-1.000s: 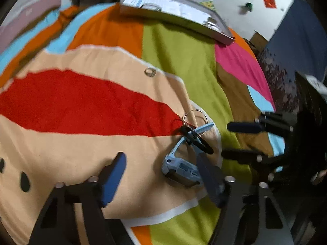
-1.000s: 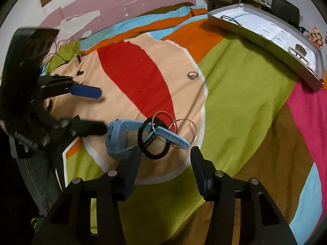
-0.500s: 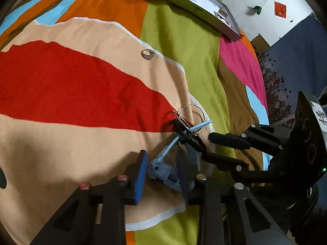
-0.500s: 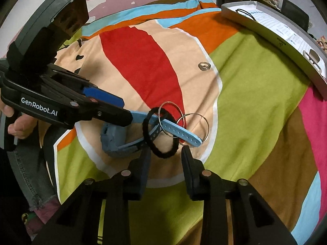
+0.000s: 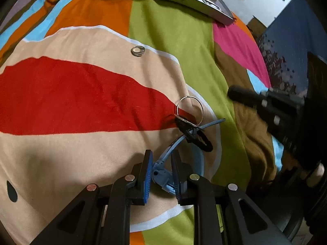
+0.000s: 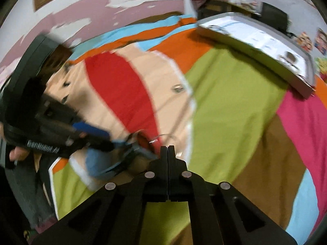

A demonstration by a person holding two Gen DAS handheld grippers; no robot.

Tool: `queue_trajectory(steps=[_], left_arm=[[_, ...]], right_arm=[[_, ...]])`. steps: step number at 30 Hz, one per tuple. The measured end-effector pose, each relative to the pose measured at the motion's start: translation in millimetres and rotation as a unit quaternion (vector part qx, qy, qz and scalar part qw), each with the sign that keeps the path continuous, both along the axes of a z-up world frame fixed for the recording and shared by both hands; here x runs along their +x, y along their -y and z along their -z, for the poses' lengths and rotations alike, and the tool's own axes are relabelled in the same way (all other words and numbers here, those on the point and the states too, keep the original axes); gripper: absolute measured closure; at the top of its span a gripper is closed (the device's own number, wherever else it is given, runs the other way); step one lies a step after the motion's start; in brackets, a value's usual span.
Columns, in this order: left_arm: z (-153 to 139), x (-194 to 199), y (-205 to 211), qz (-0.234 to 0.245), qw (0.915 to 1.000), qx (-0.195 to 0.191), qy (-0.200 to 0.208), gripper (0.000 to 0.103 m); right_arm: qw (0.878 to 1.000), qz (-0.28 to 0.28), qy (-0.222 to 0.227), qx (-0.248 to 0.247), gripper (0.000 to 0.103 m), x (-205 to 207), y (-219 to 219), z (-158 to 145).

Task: Organize jewelry
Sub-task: 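Lower both tools toward the blue watch tangled with the black hair tie, then grasp the blue watch strap with the left tool while the right grasps the black hair tie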

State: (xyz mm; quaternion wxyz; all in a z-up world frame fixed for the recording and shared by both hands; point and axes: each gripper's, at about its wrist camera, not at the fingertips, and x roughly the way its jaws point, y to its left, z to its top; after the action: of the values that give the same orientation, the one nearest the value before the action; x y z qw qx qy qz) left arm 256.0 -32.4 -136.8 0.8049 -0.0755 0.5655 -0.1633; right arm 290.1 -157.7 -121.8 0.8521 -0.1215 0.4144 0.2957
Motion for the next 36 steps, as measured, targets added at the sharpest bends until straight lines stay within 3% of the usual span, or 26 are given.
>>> queue_trajectory(steps=[4,7,14,21,27,28,32,36], left_arm=[[2.7,0.0,2.2,0.006,0.9999,0.009,-0.003,0.085],[5.8,-0.2,1.6,0.002,0.9998,0.017,-0.007,0.086],[8.8,0.1,-5.7,-0.015,0.9997,-0.003,-0.017,0.089],[7.6,-0.5,-9.4,-0.028,0.9994,-0.005,-0.019,0.092],[9.6,4.0,-15.5,-0.052,0.9979,-0.016,-0.036,0.095],[10.1,4.8,-15.8,-0.053,0.9977,-0.018,-0.038,0.095],[10.9,6.1,-15.9,-0.057,0.9971,-0.024,-0.043,0.095],[10.0,5.5,-12.7,-0.051,0.9976,-0.024,-0.041,0.095]], right_arm=[[0.999,0.04,0.0,0.033,0.102,9.8,20.7,-8.8],[0.998,0.01,-0.023,0.052,0.102,6.1,18.4,-7.8],[0.996,-0.077,-0.041,0.007,0.102,-14.4,-14.9,6.6],[0.997,-0.062,-0.048,-0.006,0.101,-14.9,-6.8,5.3],[0.992,-0.106,-0.064,-0.02,0.101,-23.2,-21.0,14.1],[0.991,-0.111,-0.065,-0.023,0.1,-24.4,-23.2,15.2],[0.989,-0.126,-0.071,-0.04,0.079,-28.3,-32.2,20.8],[0.99,-0.122,-0.061,-0.045,0.079,-28.2,-38.3,22.6]])
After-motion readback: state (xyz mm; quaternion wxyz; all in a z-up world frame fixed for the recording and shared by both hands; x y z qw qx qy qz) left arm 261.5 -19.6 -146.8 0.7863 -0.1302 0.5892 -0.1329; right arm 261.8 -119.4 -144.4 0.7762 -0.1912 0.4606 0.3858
